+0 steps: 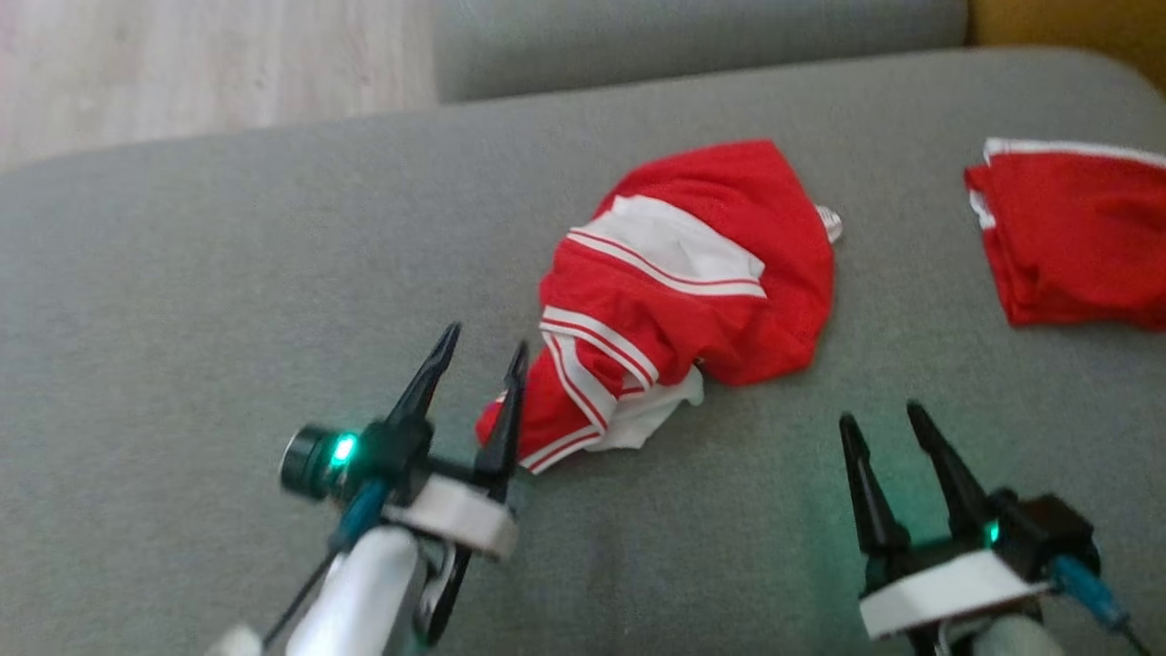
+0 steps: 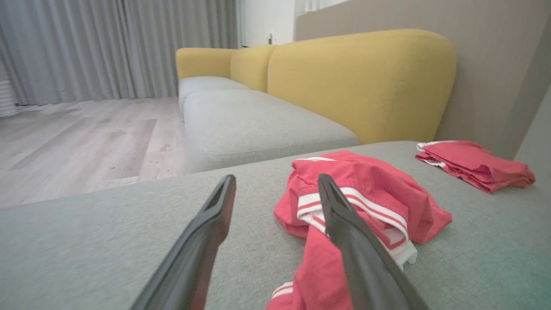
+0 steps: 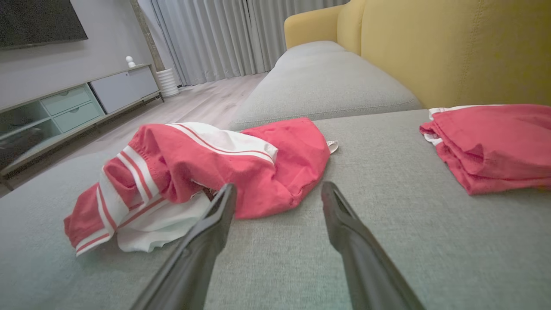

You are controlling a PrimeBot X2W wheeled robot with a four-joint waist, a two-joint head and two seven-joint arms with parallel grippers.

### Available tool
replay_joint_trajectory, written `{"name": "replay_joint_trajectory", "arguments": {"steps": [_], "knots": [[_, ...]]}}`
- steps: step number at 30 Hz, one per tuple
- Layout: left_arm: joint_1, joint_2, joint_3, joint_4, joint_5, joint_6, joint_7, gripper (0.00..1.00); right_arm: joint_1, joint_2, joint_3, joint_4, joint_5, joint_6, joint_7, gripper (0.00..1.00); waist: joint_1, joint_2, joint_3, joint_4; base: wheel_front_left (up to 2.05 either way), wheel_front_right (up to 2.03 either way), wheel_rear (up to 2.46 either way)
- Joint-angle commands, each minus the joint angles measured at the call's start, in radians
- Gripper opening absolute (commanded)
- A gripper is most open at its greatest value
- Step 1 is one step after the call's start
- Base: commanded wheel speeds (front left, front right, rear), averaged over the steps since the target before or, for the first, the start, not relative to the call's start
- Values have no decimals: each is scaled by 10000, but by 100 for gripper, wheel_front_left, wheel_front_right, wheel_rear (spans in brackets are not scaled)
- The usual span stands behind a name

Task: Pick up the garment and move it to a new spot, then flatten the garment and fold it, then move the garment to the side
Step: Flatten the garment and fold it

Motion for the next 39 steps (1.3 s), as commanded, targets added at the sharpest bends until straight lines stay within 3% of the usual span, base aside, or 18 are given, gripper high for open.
{"name": "replay_joint_trajectory", "arguments": {"steps": [1,10,15,16,17,24,30,35,39], "knots": [[-1089,-37,-130,440,-248,-88,-54,100,-609,-216,300,-371,74,-7,-55,100,-4,0,723,-580,0,0,0],[-2999,-37,-1382,2786,-1897,-24,367,100,-1060,-245,440,-317,206,-7,-55,100,-4,0,1229,-1352,0,0,0],[-3612,-37,-1653,3732,-2077,128,183,98,-1194,-111,466,-265,259,-7,-55,100,-4,0,1283,-1800,0,0,0],[-3712,-37,-1679,3862,-2058,121,131,44,-1206,-85,456,-257,263,-7,-55,100,-4,0,1273,-1873,0,0,0],[-3810,-36,-1692,3956,-2019,107,75,0,-1217,-56,450,-250,267,-7,-55,100,-4,0,1260,-1949,0,0,0],[-4510,87,-2030,3649,-1205,-77,-88,0,-1149,177,467,-132,265,-7,-55,100,-4,0,762,-2535,0,0,0],[-5845,254,-2568,2866,-465,-657,-92,0,-1059,319,562,-116,276,-7,-55,100,-4,0,215,-3004,0,0,0],[-7561,313,-2497,2498,-747,-1033,4,0,-888,372,465,-148,259,-7,-55,100,-4,0,-133,-3046,0,0,0],[-8792,472,-2208,2279,-1288,-1145,91,0,-592,395,276,-175,277,-7,-55,100,-4,0,-379,-2693,0,0,0]]}}
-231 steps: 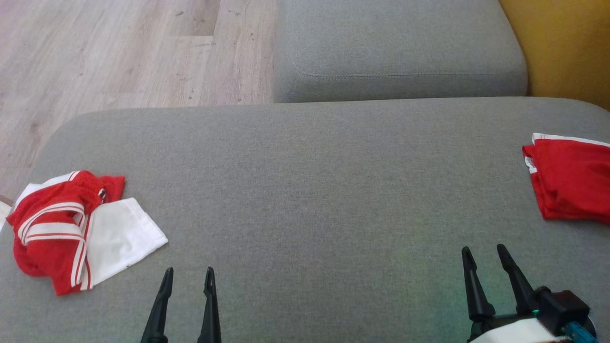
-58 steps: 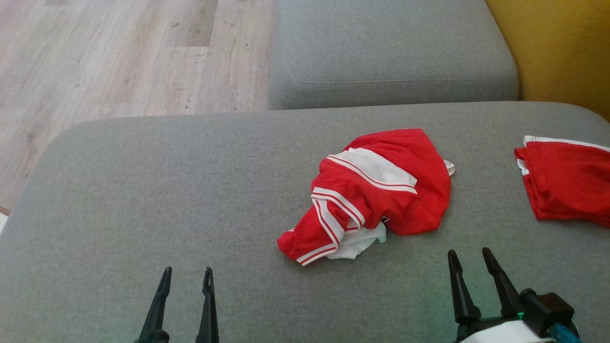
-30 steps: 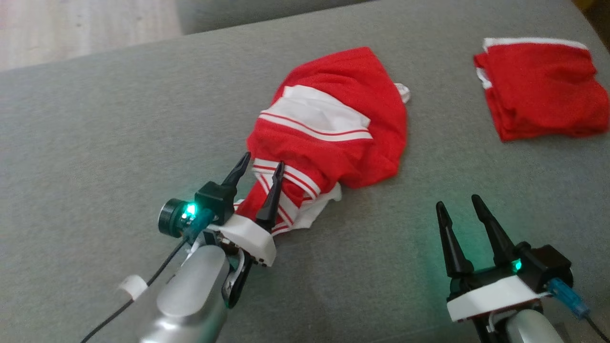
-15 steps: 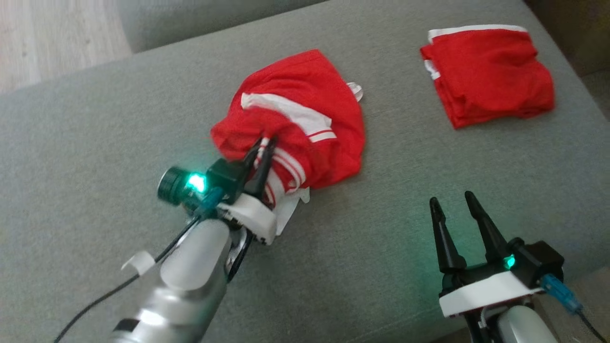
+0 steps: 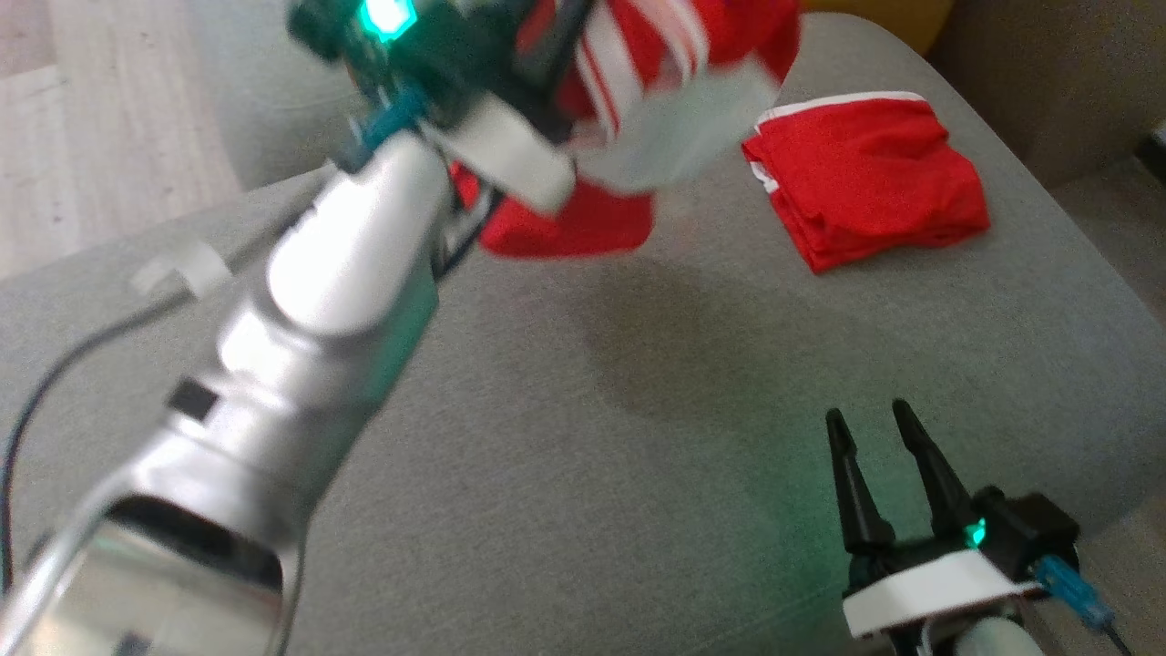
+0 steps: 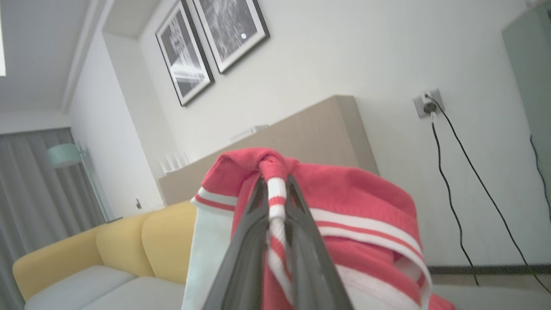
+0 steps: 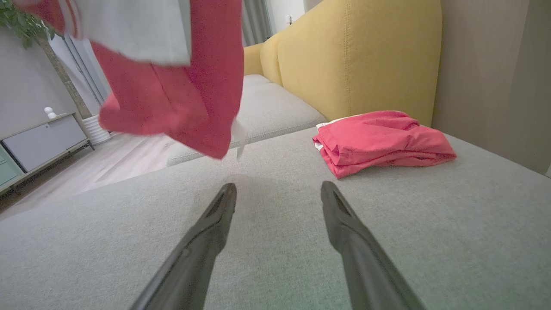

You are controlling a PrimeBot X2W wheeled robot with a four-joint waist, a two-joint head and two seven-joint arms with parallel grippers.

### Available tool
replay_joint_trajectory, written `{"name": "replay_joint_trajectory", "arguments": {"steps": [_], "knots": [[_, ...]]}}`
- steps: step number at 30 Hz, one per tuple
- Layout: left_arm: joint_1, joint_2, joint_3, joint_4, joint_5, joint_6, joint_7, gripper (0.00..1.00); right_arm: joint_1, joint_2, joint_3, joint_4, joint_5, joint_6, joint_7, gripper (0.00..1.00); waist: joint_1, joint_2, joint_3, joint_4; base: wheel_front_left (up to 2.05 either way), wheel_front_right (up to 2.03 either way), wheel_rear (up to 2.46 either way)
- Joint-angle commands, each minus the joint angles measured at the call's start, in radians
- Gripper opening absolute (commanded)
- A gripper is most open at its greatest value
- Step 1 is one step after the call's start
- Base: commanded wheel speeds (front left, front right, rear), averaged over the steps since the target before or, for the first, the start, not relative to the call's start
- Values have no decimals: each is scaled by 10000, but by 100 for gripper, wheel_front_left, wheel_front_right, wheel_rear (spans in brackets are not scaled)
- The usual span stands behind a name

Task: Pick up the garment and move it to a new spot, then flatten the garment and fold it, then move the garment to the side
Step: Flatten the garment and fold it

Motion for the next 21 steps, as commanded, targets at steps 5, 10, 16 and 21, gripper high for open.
{"name": "replay_joint_trajectory", "arguments": {"steps": [5,10,16,21], "knots": [[-597,695,794,-489,-1135,-50,325,0,44,48,20,-416,125,-7,-55,100,2,0,-250,944,0,0,0],[2196,1563,496,-951,-2300,-62,1057,0,119,47,-194,-548,57,-7,-55,100,2,0,-170,1621,0,0,0],[5764,2502,289,-1616,-2751,178,711,0,241,-13,-361,-606,-43,-7,-55,100,2,0,83,2216,0,0,0],[7802,2802,84,-2420,-2802,571,321,0,299,-96,-470,-609,-99,-7,-55,100,2,0,203,2732,0,0,0]]}}
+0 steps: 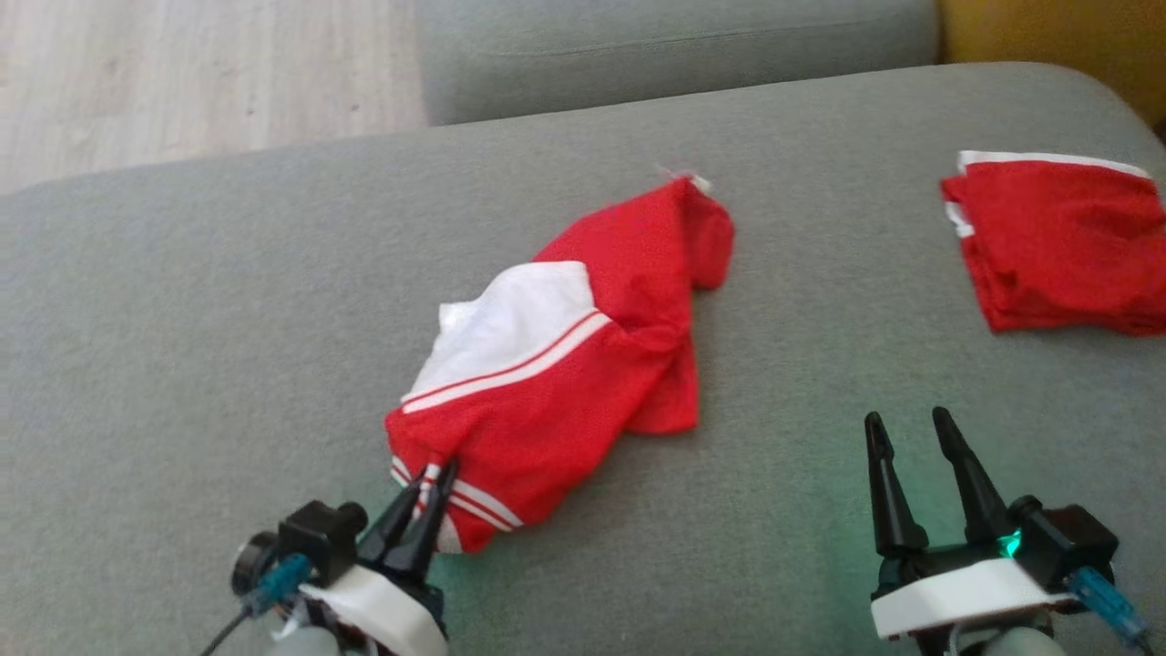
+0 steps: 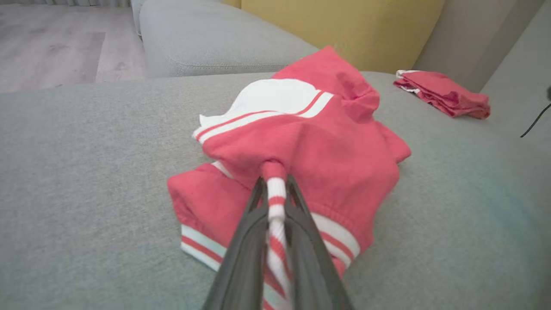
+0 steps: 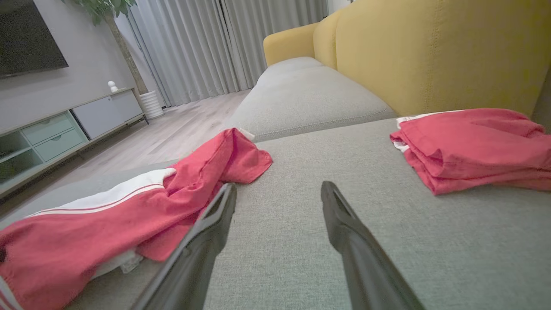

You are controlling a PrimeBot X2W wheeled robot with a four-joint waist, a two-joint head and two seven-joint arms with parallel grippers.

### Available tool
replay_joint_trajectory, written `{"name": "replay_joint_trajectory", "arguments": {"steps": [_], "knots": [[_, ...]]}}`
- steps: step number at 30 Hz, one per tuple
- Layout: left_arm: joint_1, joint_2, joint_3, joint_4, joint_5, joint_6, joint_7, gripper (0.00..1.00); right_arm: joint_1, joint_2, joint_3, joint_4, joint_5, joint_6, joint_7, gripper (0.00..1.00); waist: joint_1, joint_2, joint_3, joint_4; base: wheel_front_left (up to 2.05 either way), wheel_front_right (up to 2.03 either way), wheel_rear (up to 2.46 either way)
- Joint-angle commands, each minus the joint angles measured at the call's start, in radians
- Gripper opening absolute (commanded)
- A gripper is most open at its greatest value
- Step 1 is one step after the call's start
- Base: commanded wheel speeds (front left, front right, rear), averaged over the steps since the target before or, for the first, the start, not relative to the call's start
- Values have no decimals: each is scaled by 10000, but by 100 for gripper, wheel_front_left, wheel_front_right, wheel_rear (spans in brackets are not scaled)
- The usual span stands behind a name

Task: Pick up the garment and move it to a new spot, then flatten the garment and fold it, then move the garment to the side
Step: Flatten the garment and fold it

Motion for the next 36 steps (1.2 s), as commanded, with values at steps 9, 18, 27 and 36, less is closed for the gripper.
{"name": "replay_joint_trajectory", "arguments": {"steps": [9,18,27,36], "knots": [[84,376,105,-1963,-233,167,415,100,-138,-229,312,-332,-103,-7,-55,100,0,0,76,652,0,0,0],[-2036,1934,1166,-4134,-281,578,2639,100,-345,-425,406,-451,-118,-7,-55,100,0,0,750,647,0,0,0],[-4571,1626,869,-2057,-1966,-499,4715,100,-1084,-704,651,-606,-78,-7,-55,100,0,0,1940,321,0,0,0],[-5676,1601,-289,-419,-3126,-601,5630,100,-1423,-802,527,-677,-46,-7,-55,100,0,0,2519,175,0,0,0]]}}
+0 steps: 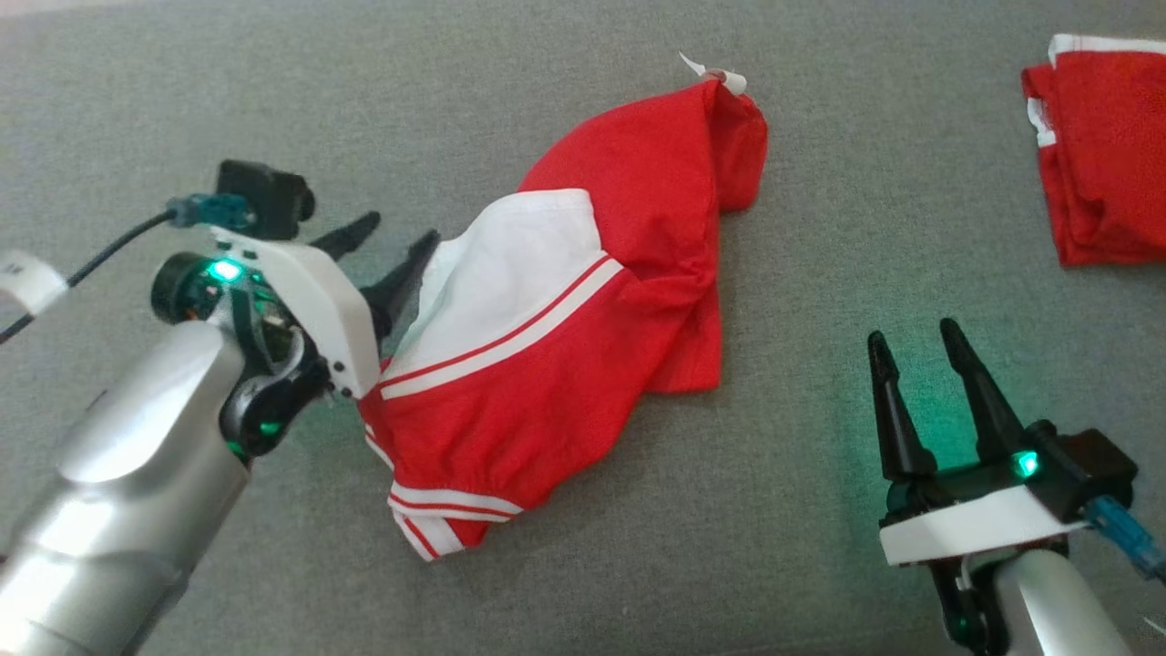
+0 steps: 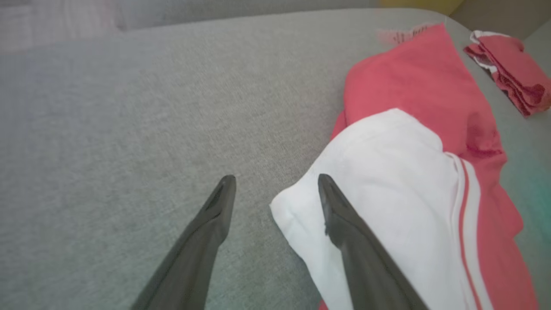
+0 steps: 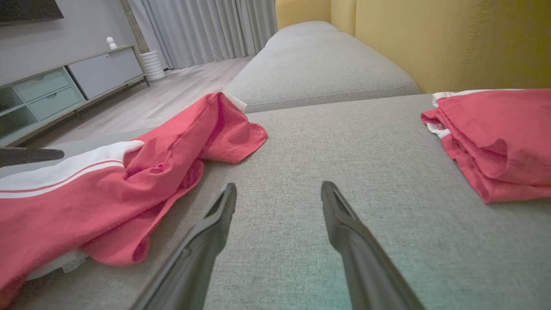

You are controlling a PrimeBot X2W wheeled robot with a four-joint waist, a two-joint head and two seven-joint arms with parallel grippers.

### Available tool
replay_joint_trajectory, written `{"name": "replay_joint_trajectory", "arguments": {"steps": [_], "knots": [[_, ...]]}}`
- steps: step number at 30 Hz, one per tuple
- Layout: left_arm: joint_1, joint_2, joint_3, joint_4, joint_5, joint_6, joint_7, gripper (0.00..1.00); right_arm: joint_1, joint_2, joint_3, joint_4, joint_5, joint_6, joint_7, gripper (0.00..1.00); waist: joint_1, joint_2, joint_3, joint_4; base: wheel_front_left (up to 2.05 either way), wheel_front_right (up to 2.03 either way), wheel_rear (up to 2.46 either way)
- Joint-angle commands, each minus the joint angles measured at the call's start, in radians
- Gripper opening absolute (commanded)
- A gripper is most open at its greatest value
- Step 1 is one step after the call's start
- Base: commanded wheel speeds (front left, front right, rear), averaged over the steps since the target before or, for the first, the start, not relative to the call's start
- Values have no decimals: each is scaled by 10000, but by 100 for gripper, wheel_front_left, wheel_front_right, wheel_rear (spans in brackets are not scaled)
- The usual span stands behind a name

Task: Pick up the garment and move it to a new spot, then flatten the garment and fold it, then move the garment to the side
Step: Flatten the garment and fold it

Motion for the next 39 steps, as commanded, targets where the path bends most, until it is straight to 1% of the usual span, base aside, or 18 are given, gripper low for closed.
{"name": "replay_joint_trajectory", "arguments": {"steps": [1,5,12,13,14,15,16,17,18,19,22,28,32,35,39], "knots": [[-541,345,288,-198,-100,-40,50,100,-243,-125,143,-340,33,-7,-55,100,-3,0,68,-33,0,0,0],[-723,494,-431,-109,-601,-41,132,100,-338,-65,153,-354,40,-7,-55,100,-3,0,204,-85,0,0,0],[-933,848,-1545,126,-684,-43,-202,100,-550,11,187,-401,67,-7,-55,100,-3,0,483,-196,0,0,0],[-960,859,-1678,184,-678,-43,-300,90,-573,12,180,-414,73,-7,-55,100,-3,0,521,-206,0,0,0],[-989,859,-1797,245,-681,-43,-417,68,-592,10,171,-426,78,-7,-55,100,-3,0,555,-211,0,0,0],[-1015,843,-1930,262,-704,-43,-552,33,-607,7,156,-434,83,-7,-55,100,-3,0,582,-212,0,0,0],[-1051,843,-2039,273,-723,-43,-742,15,-618,3,139,-440,86,-7,-55,100,-3,0,603,-207,0,0,0],[-1101,859,-2172,262,-725,-43,-936,0,-627,-2,122,-444,87,-7,-55,100,-3,0,618,-199,0,0,0],[-1170,910,-2285,238,-707,-43,-1191,0,-632,-6,100,-446,85,-7,-55,100,-3,0,624,-184,0,0,0],[-1382,1069,-2394,259,-595,-43,-1817,0,-626,-14,37,-442,68,-7,-55,100,-3,0,590,-125,0,0,0],[-1712,1269,-2342,329,-658,-43,-2597,0,-591,-36,-45,-425,39,-7,-55,100,-3,0,443,26,0,0,0],[-2188,1788,-2243,243,-1073,-43,-3184,0,-595,-47,84,-385,34,-7,-55,100,-3,0,92,286,0,0,0],[-2345,2125,-2318,72,-1138,-44,-3368,0,-919,-104,206,-213,287,-7,-55,100,-3,0,27,416,0,0,0],[-2476,2300,-2445,-40,-1028,-44,-3393,0,-1589,-405,455,330,592,-7,-55,100,-3,0,113,585,0,0,0],[-2703,2425,-2559,35,-610,-6,-3520,0,-3014,-988,953,1909,1219,-7,39,100,-3,0,273,878,0,0,0]]}}
